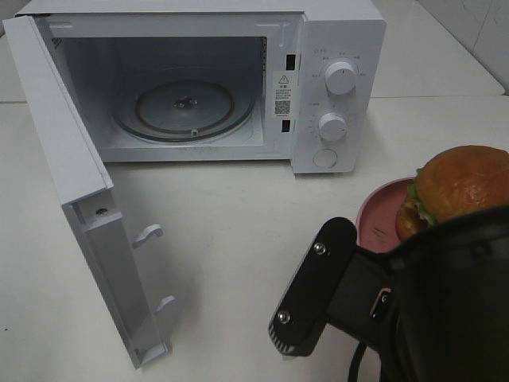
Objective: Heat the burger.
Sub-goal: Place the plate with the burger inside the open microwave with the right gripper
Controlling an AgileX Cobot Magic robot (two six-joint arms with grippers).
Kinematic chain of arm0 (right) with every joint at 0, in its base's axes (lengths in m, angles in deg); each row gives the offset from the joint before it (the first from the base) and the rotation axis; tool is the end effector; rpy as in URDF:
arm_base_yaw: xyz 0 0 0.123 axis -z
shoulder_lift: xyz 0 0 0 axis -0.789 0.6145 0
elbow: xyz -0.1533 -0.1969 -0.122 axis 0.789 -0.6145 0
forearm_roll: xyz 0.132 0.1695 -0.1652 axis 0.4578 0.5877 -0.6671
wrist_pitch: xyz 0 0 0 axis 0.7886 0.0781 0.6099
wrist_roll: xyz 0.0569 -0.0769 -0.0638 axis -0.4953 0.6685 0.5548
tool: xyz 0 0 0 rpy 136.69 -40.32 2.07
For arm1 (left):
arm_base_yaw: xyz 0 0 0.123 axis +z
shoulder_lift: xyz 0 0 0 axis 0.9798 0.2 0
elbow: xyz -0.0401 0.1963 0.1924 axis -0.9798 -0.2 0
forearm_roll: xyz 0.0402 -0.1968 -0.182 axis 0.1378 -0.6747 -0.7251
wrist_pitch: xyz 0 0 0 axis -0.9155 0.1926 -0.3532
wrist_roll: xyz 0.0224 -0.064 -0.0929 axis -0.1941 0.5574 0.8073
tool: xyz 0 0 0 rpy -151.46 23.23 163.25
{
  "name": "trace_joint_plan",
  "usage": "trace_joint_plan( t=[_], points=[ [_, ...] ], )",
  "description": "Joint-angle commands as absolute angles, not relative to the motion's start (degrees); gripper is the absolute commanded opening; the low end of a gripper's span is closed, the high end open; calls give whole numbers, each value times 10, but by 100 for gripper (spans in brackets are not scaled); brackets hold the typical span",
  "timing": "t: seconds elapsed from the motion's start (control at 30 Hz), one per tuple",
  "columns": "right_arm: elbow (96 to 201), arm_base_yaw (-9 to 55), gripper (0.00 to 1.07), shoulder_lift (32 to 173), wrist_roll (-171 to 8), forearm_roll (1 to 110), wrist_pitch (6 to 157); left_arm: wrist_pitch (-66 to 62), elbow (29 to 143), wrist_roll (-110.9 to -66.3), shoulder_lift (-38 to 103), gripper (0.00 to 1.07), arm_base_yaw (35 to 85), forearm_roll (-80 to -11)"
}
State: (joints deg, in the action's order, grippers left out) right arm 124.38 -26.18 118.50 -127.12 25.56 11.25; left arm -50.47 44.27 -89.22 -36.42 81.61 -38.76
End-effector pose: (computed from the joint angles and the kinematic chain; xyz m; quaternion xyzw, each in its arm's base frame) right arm 0.0965 0.2094 0.1572 -0.4252 0.8709 -0.2057 0.1355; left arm 0.0409 -0.0114 0.2795 0.0113 0.8417 -0.0335 0.5388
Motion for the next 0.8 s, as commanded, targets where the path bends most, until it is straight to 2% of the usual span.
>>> trace_joint_plan(
  t=[0.03,0.8],
  points=[
    [1243,-282,0,1181,-1239,220,72,-501,441,-893,-375,98,817,-388],
    [1243,-296,0,1181,-1048,108,158,-501,441,-893,-375,98,817,-388]
  ],
)
